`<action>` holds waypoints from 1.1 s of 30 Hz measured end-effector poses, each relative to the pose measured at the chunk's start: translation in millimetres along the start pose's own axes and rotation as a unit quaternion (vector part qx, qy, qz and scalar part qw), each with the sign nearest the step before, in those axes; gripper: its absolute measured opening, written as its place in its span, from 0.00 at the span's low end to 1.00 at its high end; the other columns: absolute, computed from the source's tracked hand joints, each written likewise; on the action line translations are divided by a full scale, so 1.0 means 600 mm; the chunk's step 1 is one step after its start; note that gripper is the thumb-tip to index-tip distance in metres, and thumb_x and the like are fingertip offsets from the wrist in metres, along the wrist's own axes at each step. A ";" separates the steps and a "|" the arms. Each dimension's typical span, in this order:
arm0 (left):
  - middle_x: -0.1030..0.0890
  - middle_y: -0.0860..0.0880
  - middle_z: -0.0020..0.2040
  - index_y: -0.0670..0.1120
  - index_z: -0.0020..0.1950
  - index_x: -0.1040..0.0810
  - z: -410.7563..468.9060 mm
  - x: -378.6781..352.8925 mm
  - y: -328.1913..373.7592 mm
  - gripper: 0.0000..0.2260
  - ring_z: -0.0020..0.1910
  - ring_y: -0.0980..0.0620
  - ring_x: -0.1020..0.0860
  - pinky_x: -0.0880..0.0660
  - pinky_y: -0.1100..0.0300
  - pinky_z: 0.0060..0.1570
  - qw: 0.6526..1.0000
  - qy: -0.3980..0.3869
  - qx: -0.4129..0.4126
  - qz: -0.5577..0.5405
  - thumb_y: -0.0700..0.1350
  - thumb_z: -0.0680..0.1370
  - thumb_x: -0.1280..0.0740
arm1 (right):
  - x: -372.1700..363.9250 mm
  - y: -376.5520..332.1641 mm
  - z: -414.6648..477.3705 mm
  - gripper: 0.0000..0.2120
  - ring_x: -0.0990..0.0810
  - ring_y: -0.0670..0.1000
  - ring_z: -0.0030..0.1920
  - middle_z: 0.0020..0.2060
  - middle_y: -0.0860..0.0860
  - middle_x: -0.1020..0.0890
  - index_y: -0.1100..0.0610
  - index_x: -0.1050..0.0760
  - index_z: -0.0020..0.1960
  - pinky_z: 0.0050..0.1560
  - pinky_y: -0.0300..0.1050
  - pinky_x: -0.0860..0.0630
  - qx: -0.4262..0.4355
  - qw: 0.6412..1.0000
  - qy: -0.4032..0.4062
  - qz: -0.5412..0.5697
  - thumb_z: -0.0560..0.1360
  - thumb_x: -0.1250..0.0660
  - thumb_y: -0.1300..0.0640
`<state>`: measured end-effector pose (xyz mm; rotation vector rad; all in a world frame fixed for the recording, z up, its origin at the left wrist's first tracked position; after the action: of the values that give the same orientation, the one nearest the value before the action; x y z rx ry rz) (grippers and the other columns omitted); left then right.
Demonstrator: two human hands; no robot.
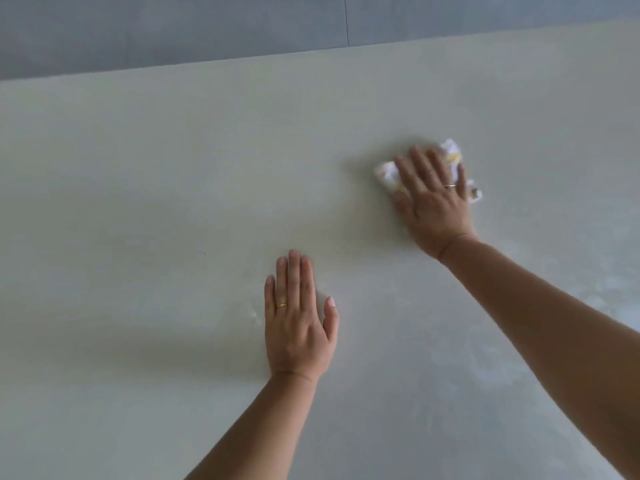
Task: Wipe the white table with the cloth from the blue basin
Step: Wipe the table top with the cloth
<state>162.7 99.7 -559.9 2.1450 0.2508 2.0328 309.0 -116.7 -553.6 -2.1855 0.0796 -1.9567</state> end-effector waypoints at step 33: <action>0.40 0.39 0.76 0.37 0.75 0.39 -0.006 -0.001 0.003 0.28 0.75 0.40 0.42 0.48 0.47 0.75 0.999 0.043 -0.004 -0.024 0.50 0.78 0.45 | -0.043 -0.090 -0.247 0.27 0.51 0.55 0.77 0.77 0.51 0.45 0.48 0.46 0.76 0.73 0.59 0.61 -0.195 0.981 0.014 0.017 0.79 0.50 0.44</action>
<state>159.2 97.7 -560.0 2.0296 0.3021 2.0983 154.0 -76.8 -554.1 -2.3626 0.5444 -2.0979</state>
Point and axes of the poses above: each hand's wrist, its own z-axis towards the middle knuckle, its own x-axis out of the back of the hand, y = z × x, the point moved 1 cm from there along z, towards the middle knuckle
